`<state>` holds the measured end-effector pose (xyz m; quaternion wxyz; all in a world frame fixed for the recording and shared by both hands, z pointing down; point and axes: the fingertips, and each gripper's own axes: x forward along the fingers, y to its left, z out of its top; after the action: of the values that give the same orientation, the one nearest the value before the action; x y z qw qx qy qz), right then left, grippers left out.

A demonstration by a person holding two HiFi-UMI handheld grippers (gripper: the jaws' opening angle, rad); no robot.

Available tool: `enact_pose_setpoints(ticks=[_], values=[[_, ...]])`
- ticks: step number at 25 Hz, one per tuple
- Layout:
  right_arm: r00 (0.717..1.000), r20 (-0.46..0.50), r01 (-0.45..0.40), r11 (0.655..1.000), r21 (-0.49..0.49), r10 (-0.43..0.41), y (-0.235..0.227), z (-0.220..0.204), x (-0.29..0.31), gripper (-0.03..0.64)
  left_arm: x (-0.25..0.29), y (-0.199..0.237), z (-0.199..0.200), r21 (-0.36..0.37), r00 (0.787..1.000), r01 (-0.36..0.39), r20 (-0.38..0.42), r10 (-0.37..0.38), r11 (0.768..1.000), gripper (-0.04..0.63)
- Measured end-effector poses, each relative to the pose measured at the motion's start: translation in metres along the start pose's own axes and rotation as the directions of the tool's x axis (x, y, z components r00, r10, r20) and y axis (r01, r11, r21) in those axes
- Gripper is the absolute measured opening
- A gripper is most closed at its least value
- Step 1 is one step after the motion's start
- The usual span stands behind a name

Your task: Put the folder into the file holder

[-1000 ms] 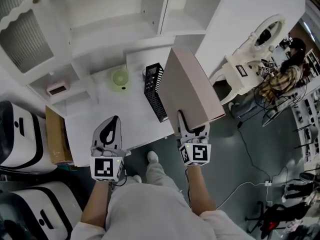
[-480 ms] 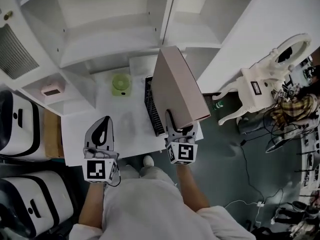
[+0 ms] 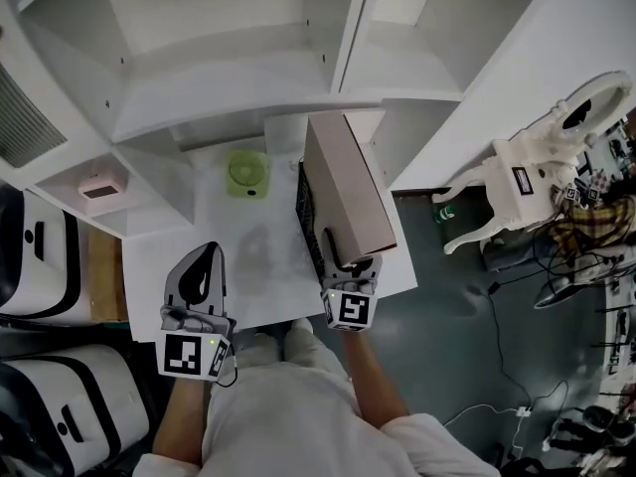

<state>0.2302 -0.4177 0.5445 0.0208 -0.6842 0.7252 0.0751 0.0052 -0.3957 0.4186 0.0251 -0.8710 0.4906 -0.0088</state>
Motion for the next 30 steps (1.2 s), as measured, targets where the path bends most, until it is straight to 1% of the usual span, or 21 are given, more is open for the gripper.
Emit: enact_pose_setpoints(ticks=[3,6,11,15,18,21,24,26,30], values=[[1.0,-0.008,0.008,1.0,-0.008,-0.008,0.0,-0.027,0.003,0.281,0.0,0.002,-0.016,-0.021,1.0,0.015,0.014,-0.015,1.0,-0.009],[1.0,-0.017,0.019,1.0,-0.009,-0.019,0.0,-0.056,0.006,0.281,0.002,0.005,-0.037,-0.019,1.0,0.025,0.013,-0.025,1.0,-0.009],[0.999,-0.05,0.014,1.0,-0.009,-0.014,0.007,-0.107,0.008,0.281,0.001,0.006,-0.069,-0.015,1.0,0.012,0.017,-0.012,1.0,-0.009],[0.996,-0.082,0.017,1.0,0.0,-0.017,0.012,-0.138,0.006,0.281,0.0,0.003,-0.077,-0.01,1.0,0.009,0.017,-0.009,1.0,-0.009],[0.997,-0.083,0.005,1.0,-0.03,-0.008,0.015,-0.143,0.01,0.282,0.002,0.001,-0.072,-0.006,1.0,0.011,0.02,-0.011,1.0,-0.009],[0.995,-0.101,-0.006,1.0,-0.006,0.006,0.018,-0.144,0.013,0.289,0.002,-0.001,-0.067,0.001,1.0,0.013,0.013,-0.013,1.0,-0.009],[0.991,-0.13,-0.026,1.0,0.017,0.028,0.02,-0.145,0.01,0.303,0.0,-0.001,-0.061,0.007,1.0,0.011,-0.015,-0.011,1.0,-0.009],[0.989,-0.144,-0.042,0.999,0.023,0.045,0.021,-0.142,0.01,0.344,0.0,0.002,-0.057,0.004,0.999,0.004,-0.039,-0.004,1.0,-0.009],[0.982,-0.177,-0.069,0.998,0.016,0.07,0.021,-0.135,0.008,0.372,-0.002,0.004,-0.045,0.003,0.997,-0.008,-0.078,0.008,1.0,-0.009]])
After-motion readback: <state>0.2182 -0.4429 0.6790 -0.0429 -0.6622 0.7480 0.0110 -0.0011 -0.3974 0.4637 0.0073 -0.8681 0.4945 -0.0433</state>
